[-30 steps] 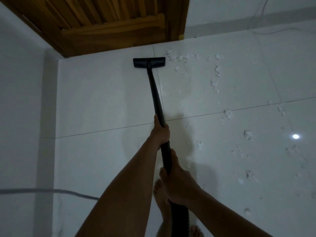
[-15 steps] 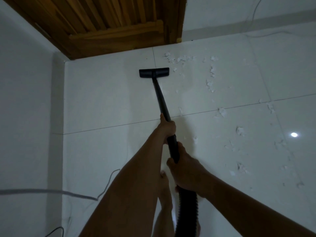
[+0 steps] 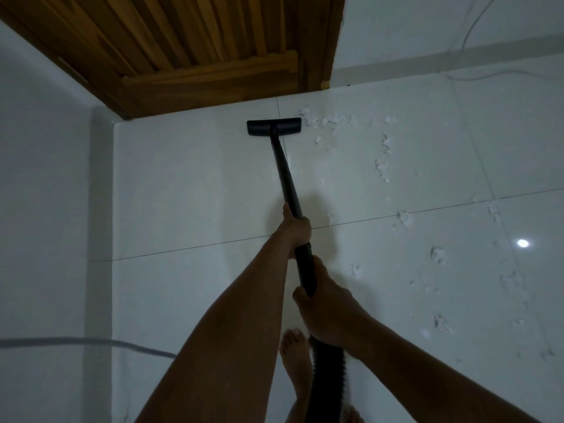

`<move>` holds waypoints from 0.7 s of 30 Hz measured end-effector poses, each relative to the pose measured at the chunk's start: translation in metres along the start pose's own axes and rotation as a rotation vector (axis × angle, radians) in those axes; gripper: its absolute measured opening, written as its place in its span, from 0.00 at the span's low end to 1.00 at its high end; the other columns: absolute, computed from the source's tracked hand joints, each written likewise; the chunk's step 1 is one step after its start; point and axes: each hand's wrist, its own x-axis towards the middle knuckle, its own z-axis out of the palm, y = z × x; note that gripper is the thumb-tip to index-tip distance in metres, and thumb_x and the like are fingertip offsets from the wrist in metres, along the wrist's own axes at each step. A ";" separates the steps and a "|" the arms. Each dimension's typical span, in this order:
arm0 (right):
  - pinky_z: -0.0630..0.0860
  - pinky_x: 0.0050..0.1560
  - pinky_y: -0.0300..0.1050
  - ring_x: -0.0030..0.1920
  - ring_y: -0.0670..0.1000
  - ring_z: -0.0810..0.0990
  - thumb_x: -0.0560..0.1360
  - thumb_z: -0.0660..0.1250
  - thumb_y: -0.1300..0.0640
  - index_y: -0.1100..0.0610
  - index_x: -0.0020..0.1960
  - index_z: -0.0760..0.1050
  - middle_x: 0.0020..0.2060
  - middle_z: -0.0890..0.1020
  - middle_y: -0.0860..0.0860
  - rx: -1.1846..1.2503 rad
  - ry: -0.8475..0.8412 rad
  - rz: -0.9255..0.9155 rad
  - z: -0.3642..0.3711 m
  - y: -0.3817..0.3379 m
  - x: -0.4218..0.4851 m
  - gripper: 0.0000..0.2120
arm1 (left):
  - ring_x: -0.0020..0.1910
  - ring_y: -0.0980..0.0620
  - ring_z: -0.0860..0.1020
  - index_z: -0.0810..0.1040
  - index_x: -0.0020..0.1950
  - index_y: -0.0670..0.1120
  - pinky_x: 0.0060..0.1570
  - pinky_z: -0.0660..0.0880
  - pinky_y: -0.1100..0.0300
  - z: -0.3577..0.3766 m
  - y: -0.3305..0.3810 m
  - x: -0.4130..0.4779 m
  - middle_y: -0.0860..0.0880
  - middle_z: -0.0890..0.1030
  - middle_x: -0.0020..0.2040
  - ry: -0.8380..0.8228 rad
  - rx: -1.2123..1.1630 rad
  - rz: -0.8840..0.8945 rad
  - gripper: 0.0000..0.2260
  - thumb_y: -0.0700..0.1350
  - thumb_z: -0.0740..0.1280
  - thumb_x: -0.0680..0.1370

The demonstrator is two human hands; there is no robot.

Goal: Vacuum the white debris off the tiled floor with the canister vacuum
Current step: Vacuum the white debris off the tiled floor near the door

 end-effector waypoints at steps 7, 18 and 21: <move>0.71 0.21 0.34 0.32 0.48 0.82 0.85 0.58 0.53 0.38 0.82 0.41 0.51 0.82 0.55 -0.035 0.015 0.018 0.005 -0.015 0.017 0.34 | 0.41 0.49 0.74 0.37 0.80 0.58 0.36 0.75 0.56 -0.015 0.005 0.016 0.43 0.71 0.68 0.000 -0.001 0.016 0.31 0.48 0.54 0.84; 0.75 0.28 0.37 0.36 0.49 0.83 0.84 0.59 0.53 0.40 0.82 0.46 0.49 0.81 0.54 -0.036 -0.013 0.004 0.015 -0.041 -0.033 0.33 | 0.41 0.47 0.74 0.40 0.80 0.58 0.31 0.74 0.55 -0.038 0.002 -0.031 0.41 0.70 0.68 -0.039 -0.041 -0.058 0.31 0.46 0.55 0.84; 0.74 0.26 0.35 0.35 0.48 0.82 0.84 0.60 0.53 0.41 0.82 0.46 0.48 0.81 0.53 -0.044 -0.005 -0.001 0.018 -0.051 -0.031 0.33 | 0.41 0.48 0.74 0.44 0.80 0.58 0.30 0.73 0.55 -0.047 0.007 -0.029 0.42 0.72 0.64 -0.040 -0.045 -0.059 0.29 0.45 0.55 0.84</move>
